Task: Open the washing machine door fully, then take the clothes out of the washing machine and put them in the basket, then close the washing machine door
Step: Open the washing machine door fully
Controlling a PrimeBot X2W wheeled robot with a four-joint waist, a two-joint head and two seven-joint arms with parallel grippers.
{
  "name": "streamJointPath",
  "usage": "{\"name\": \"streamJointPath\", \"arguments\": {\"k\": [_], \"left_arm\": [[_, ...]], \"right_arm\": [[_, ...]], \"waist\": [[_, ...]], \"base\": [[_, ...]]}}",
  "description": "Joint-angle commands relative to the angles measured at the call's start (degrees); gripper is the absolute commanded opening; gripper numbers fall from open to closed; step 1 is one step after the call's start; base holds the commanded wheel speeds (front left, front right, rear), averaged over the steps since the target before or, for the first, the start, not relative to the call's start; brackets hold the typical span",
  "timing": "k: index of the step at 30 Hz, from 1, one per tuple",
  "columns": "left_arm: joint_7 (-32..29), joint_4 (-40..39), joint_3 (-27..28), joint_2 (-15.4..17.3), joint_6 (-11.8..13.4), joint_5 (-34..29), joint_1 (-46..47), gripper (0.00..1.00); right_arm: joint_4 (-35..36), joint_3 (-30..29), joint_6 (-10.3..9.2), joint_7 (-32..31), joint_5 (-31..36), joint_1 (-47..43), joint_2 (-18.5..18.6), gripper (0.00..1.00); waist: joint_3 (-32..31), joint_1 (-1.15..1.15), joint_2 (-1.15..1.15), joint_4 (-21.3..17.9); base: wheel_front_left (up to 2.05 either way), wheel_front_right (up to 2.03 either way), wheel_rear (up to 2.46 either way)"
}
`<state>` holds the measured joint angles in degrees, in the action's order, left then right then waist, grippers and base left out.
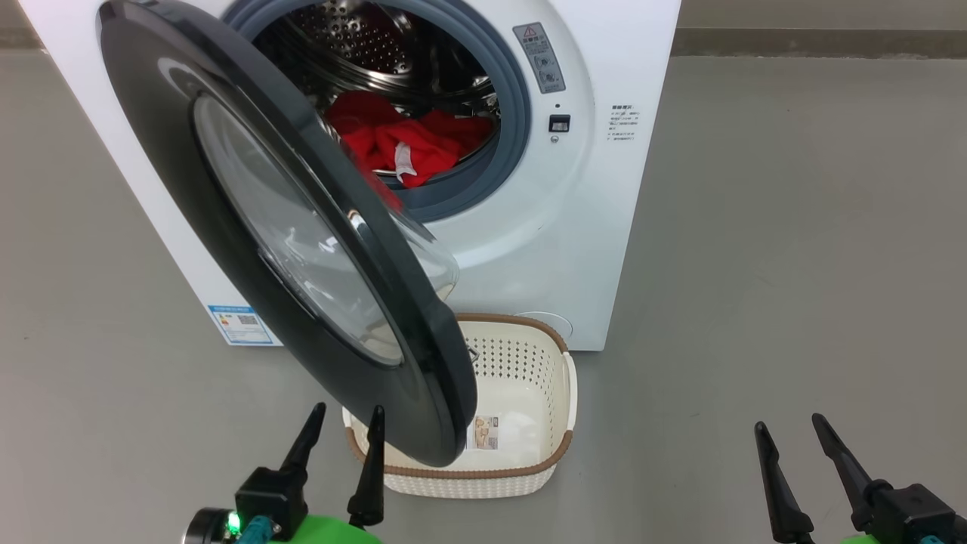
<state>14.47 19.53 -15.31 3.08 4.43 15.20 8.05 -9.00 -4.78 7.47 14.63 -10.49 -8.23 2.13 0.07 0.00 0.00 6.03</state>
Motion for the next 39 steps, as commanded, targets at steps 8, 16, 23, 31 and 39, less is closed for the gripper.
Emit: {"name": "streamJointPath", "arguments": {"k": [8,16,23,31,39], "left_arm": [[0.53,-0.96,1.79,0.66,-0.09,0.15,0.61,1.00],[0.53,-0.94,1.98,0.61,-0.15,0.22,0.61,0.73],[0.53,-1.21,2.08,0.63,-0.25,-0.16,0.72,0.00],[0.53,-3.78,2.91,0.70,0.22,-0.83,1.66,0.00],[0.53,-11.69,5.11,0.90,1.69,-1.49,3.95,0.00]], "right_arm": [[0.16,1.78,0.02,0.37,-0.61,1.24,0.76,1.00],[-0.15,1.87,0.02,0.37,-0.59,1.26,0.76,1.00],[-0.35,2.17,0.02,0.37,-0.90,1.19,0.76,1.00],[-0.40,2.19,0.02,0.37,-0.92,1.30,0.75,1.00],[-0.21,2.44,0.02,0.37,-1.08,1.34,0.75,1.00]], "waist": [[-0.04,0.00,0.00,-0.06],[-0.18,0.00,0.00,-0.09],[-0.33,0.00,0.00,-0.09],[-0.59,0.00,0.00,0.11],[-1.01,0.00,0.00,0.27]], "base": [[0.00,0.00,0.00],[0.00,0.00,0.00],[0.00,0.00,0.00],[0.00,0.00,0.00],[0.00,0.00,0.00]]}}
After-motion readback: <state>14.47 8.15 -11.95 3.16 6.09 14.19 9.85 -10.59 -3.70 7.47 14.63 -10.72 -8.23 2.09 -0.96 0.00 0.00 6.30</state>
